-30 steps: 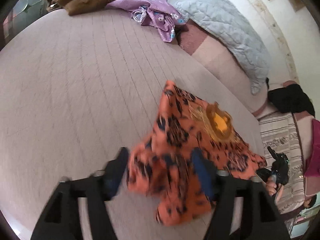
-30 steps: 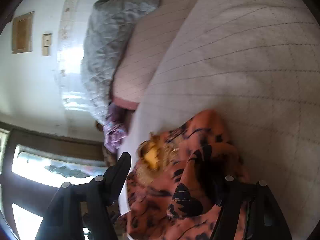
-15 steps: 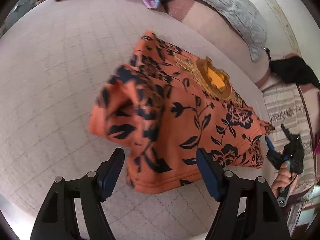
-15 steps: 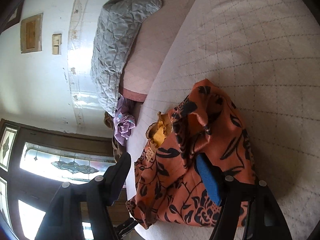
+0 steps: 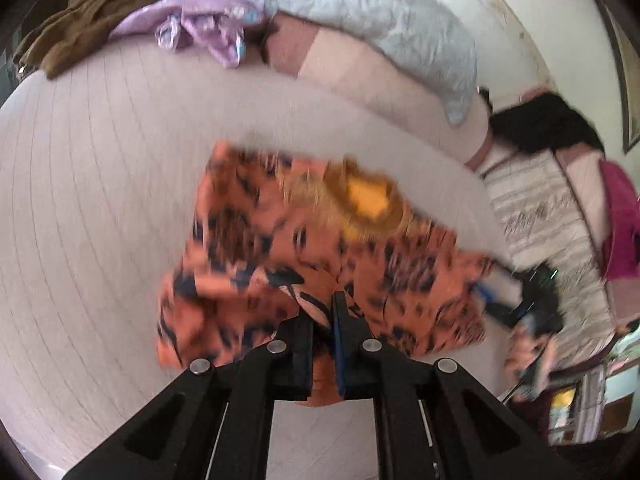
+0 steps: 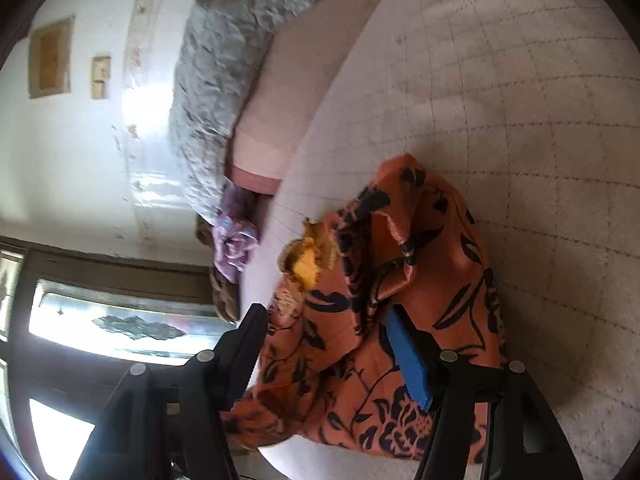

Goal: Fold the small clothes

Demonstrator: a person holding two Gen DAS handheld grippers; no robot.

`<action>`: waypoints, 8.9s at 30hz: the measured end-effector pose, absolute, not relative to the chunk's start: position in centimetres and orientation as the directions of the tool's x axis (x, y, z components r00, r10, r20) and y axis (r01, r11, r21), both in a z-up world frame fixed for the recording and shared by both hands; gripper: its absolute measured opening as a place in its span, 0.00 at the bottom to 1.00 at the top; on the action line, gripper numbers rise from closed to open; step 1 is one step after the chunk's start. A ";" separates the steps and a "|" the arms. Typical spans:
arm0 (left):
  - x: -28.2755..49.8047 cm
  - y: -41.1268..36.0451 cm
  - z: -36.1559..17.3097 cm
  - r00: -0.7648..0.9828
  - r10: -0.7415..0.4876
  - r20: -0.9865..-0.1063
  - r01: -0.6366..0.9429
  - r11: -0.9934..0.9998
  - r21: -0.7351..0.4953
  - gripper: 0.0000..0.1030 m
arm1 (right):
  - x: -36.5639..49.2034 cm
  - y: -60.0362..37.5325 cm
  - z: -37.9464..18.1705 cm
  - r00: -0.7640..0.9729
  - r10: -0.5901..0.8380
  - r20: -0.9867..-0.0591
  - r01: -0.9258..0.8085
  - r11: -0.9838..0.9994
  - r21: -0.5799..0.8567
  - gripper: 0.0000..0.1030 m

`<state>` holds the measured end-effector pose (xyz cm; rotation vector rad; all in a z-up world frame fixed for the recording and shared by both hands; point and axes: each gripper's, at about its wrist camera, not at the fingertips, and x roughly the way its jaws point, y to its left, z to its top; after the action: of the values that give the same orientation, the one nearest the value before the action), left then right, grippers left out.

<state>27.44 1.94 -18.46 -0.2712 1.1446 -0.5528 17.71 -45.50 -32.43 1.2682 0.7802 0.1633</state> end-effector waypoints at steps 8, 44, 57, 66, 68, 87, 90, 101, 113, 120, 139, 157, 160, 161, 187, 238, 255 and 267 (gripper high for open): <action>40.5 4.0 -22.1 0.350 -0.554 -0.755 0.022 0.811 -0.585 0.08 | 21.9 -44.0 -31.2 0.763 0.515 -0.390 0.216 0.366 0.905 0.63; 31.1 4.3 -27.9 0.540 -0.114 -0.834 0.016 0.992 -0.125 0.70 | 38.4 -28.5 -31.5 0.512 0.283 -0.811 0.221 0.869 0.442 0.41; 30.8 6.7 -29.1 0.510 -0.169 -0.843 -0.011 0.979 -0.203 0.72 | 40.7 -17.5 -30.6 0.444 0.553 -0.705 0.018 0.781 0.624 0.43; 29.5 5.0 -26.5 0.611 -0.167 -0.773 0.045 0.983 -0.176 0.72 | 42.6 -16.5 -29.8 0.484 0.490 -0.725 0.028 0.819 0.573 0.43; 29.1 4.2 -26.0 0.620 -0.178 -0.764 0.065 0.982 -0.176 0.72 | 39.7 -19.4 -27.7 0.537 0.447 -0.716 0.009 0.845 0.535 0.43; 28.9 -0.8 -28.0 0.653 0.003 -0.757 0.141 0.982 0.126 0.80 | 26.9 -46.3 -32.7 0.578 0.071 -0.813 0.517 0.738 0.433 0.39; 27.3 -2.0 -26.6 0.692 -0.079 -0.717 0.196 0.977 0.081 0.80 | 25.4 -44.9 -30.4 0.602 0.060 -0.796 0.485 0.765 0.425 0.39; 21.4 -5.5 -24.9 0.717 -0.214 -0.663 0.297 0.955 0.014 0.80 | 12.5 -34.9 -27.1 0.620 0.156 -0.769 0.297 0.861 0.414 0.40; 21.3 -7.5 -25.4 0.740 -0.174 -0.650 0.298 0.951 0.084 0.80 | 12.4 -34.0 -30.2 0.543 0.136 -0.829 0.314 0.883 0.350 0.40; 22.2 -7.6 -26.1 0.737 -0.151 -0.659 0.288 0.952 0.104 0.80 | 14.3 -33.1 -28.9 0.604 0.196 -0.772 0.252 0.873 0.418 0.40; 22.3 -6.7 -26.9 0.711 -0.108 -0.695 0.258 0.959 0.115 0.80 | 12.9 -29.7 -28.7 0.651 0.166 -0.741 0.194 0.907 0.374 0.41; 22.2 -4.5 -30.0 0.613 -0.066 -0.787 0.235 0.967 0.101 0.84 | 12.2 -32.2 -30.9 0.552 0.135 -0.823 0.316 0.879 0.356 0.55; 19.8 -2.8 -28.0 0.688 -0.052 -0.724 0.182 0.978 0.102 0.84 | 10.2 -33.6 -29.4 0.627 0.171 -0.760 0.316 0.836 0.449 0.55; 18.8 -2.2 -27.2 0.720 -0.043 -0.692 0.170 0.979 0.116 0.84 | 9.6 -34.0 -29.0 0.645 0.174 -0.745 0.313 0.828 0.464 0.55; 16.3 -0.1 -25.7 0.767 -0.018 -0.641 0.122 0.985 0.119 0.98 | 2.1 -33.3 -26.3 0.796 0.143 -0.588 0.296 0.756 0.584 0.65; 17.5 -0.3 -25.0 0.799 0.009 -0.601 0.079 0.990 0.119 0.98 | 4.5 -31.1 -27.6 0.794 0.202 -0.573 0.224 0.780 0.585 0.65; 17.9 -0.8 -24.9 0.794 0.000 -0.608 0.078 0.992 0.101 0.98 | 5.3 -30.7 -28.2 0.785 0.224 -0.578 0.226 0.766 0.603 0.65; 18.2 -1.1 -25.1 0.790 0.008 -0.613 0.071 0.992 0.105 0.98 | 5.6 -30.9 -28.5 0.796 0.224 -0.563 0.220 0.759 0.613 0.55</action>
<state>18.22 -1.10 -25.14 0.1244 0.6594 -0.0335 5.59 -30.93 -28.52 0.7234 0.6658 0.0027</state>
